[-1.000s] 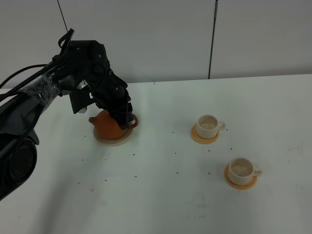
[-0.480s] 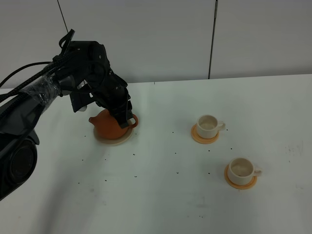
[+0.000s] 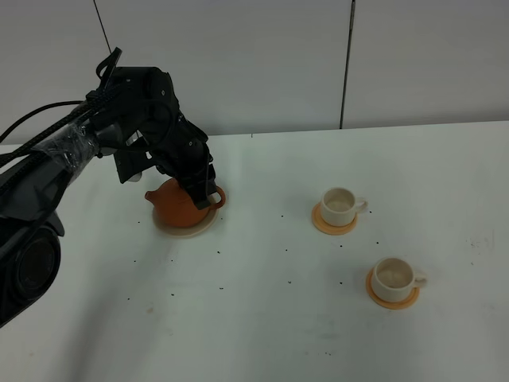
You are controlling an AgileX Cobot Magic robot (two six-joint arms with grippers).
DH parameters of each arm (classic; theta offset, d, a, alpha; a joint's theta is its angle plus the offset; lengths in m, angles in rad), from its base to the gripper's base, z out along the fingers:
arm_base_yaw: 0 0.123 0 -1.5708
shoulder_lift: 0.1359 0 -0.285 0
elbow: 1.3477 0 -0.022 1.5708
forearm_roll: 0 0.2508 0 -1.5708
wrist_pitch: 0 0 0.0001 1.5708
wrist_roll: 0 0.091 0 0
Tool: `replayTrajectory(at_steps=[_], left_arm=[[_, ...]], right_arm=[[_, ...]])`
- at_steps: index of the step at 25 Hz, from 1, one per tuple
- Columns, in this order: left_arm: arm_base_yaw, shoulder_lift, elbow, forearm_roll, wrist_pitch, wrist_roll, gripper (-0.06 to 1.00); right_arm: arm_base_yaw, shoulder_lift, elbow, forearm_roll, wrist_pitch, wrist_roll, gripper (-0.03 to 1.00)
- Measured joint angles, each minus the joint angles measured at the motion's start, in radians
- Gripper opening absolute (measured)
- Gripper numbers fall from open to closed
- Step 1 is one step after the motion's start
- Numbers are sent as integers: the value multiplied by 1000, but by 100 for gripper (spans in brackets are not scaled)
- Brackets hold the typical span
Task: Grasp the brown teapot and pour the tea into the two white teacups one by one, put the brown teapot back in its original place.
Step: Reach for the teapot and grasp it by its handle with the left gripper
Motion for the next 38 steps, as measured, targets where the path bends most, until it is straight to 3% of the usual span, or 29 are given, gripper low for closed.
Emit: replayTrajectory(at_steps=[38], left_arm=[[-1, 21, -8, -7, 16, 0, 30]], right_arm=[[0, 0, 0, 0, 0, -1, 24]])
